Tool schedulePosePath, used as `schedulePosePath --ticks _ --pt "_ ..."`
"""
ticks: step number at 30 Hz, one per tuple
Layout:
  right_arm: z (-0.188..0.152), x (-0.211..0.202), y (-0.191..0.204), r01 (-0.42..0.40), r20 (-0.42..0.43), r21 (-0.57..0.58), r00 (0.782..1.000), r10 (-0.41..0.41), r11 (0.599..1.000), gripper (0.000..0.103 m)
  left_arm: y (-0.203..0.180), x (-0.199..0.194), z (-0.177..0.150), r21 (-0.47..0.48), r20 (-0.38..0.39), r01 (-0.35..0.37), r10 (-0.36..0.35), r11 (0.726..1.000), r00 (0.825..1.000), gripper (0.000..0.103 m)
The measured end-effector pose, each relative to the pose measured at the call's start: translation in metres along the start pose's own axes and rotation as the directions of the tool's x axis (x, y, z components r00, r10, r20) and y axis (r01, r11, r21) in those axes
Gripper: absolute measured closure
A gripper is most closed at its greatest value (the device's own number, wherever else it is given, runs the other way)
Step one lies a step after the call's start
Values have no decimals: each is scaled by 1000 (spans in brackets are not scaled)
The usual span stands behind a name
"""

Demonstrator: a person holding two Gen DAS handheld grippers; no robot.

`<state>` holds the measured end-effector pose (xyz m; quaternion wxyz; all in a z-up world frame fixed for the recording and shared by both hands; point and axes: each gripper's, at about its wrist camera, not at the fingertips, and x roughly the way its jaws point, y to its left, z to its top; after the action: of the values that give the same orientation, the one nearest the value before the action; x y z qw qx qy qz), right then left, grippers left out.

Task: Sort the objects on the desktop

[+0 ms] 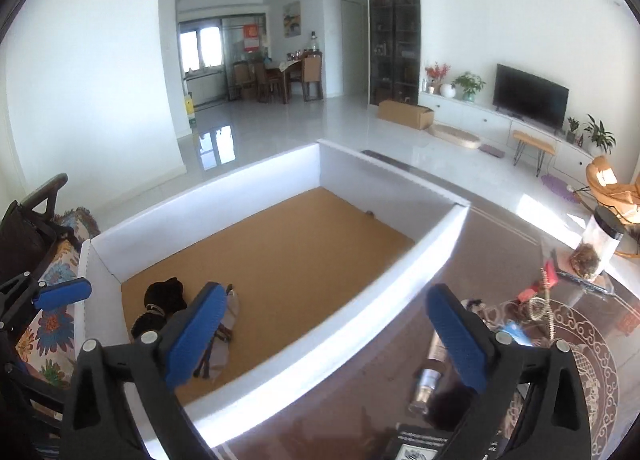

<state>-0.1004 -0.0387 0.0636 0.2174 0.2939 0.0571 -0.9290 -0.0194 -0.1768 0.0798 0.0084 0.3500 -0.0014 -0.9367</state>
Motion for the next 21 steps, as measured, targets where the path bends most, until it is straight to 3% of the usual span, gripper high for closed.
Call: schedulePosePath --ticks 2,4,7,11,15,21 --pt "-24 -44 -28 86 28 27 996 -87 996 0 -39 -25 -4 31 29 110 -111 993 993 0" --pt "-57 -75 -61 178 12 52 984 -179 983 0 -78 -38 -17 66 4 197 -197 978 980 0" --pt "-122 -106 -113 282 -104 79 956 -274 956 0 -137 -27 -39 93 -105 292 -282 952 954 0" --pt "-194 -121 -164 341 -273 115 914 -300 933 0 -204 4 -70 162 -216 269 -232 950 949 0" --pt "-226 -127 -183 329 -325 154 907 -267 932 0 -222 49 -91 160 -324 231 -170 960 931 0" --pt "-237 -112 -182 309 -344 135 906 -248 942 0 -232 97 -105 156 -381 167 -97 973 920 0"
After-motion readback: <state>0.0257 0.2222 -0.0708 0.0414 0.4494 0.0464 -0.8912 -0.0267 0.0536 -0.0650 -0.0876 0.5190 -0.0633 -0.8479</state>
